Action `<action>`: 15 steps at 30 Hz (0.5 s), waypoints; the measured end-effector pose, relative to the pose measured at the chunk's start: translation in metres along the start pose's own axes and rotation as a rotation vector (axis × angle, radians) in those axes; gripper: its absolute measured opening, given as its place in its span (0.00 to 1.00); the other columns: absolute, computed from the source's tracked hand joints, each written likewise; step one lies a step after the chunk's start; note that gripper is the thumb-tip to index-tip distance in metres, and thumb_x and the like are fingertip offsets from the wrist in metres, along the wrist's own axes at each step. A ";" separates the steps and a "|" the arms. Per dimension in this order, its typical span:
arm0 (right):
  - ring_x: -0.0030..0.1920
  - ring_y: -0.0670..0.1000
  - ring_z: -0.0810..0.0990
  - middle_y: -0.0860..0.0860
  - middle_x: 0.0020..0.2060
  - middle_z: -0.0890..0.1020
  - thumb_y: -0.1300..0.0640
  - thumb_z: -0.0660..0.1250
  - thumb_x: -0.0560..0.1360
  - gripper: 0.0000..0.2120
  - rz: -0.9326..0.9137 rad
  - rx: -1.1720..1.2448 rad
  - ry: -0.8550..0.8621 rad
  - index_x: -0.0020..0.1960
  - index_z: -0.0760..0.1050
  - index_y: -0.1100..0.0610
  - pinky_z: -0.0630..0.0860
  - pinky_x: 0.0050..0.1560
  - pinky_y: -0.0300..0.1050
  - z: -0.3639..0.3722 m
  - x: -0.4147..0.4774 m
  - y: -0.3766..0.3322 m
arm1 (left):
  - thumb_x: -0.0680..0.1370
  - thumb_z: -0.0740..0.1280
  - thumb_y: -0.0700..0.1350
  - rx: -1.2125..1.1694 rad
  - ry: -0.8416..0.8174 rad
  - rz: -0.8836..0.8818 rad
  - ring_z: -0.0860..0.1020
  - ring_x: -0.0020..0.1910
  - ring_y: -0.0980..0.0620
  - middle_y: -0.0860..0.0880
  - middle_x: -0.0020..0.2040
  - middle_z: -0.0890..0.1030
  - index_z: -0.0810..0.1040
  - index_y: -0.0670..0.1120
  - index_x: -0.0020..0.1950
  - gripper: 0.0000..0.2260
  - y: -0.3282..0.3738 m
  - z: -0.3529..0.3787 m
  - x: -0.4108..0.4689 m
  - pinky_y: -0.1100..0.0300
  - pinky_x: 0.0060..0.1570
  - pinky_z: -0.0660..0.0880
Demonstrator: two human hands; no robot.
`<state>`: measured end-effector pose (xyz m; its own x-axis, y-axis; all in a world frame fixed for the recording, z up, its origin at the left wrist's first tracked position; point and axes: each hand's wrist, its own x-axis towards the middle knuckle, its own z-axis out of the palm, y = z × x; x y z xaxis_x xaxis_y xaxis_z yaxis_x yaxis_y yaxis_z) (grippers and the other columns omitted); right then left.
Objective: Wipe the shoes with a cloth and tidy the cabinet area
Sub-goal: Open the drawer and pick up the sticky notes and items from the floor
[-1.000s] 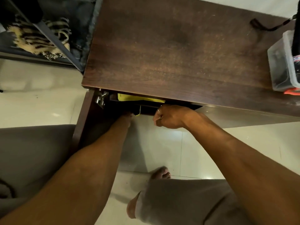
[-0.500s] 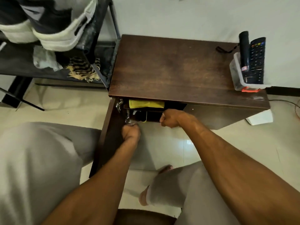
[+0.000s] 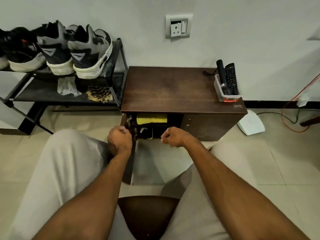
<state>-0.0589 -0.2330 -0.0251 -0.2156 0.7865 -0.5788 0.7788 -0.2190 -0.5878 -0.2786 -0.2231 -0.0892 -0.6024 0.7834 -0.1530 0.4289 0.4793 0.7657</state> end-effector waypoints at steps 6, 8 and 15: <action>0.45 0.51 0.80 0.51 0.48 0.82 0.56 0.66 0.83 0.08 0.017 0.044 0.040 0.56 0.82 0.57 0.75 0.40 0.42 0.014 -0.014 0.004 | 0.81 0.62 0.37 0.079 -0.099 -0.130 0.78 0.59 0.38 0.40 0.57 0.81 0.81 0.44 0.61 0.13 -0.009 -0.015 -0.006 0.47 0.58 0.75; 0.45 0.51 0.80 0.52 0.49 0.82 0.56 0.65 0.82 0.09 0.019 0.043 0.055 0.56 0.82 0.58 0.76 0.41 0.42 0.016 -0.015 0.004 | 0.81 0.62 0.35 0.056 -0.116 -0.139 0.79 0.58 0.39 0.40 0.58 0.82 0.82 0.42 0.61 0.12 -0.005 -0.017 -0.006 0.49 0.56 0.75; 0.43 0.44 0.78 0.49 0.52 0.80 0.57 0.65 0.83 0.08 -0.004 0.045 0.095 0.56 0.82 0.58 0.72 0.48 0.42 0.020 -0.007 0.003 | 0.79 0.68 0.37 0.007 -0.197 -0.150 0.76 0.38 0.55 0.48 0.49 0.84 0.83 0.49 0.46 0.08 -0.001 -0.010 -0.011 0.65 0.32 0.69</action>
<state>-0.0667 -0.2511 -0.0341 -0.1600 0.8379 -0.5218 0.7504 -0.2402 -0.6158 -0.2795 -0.2358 -0.0823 -0.5169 0.7650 -0.3842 0.3495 0.5983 0.7210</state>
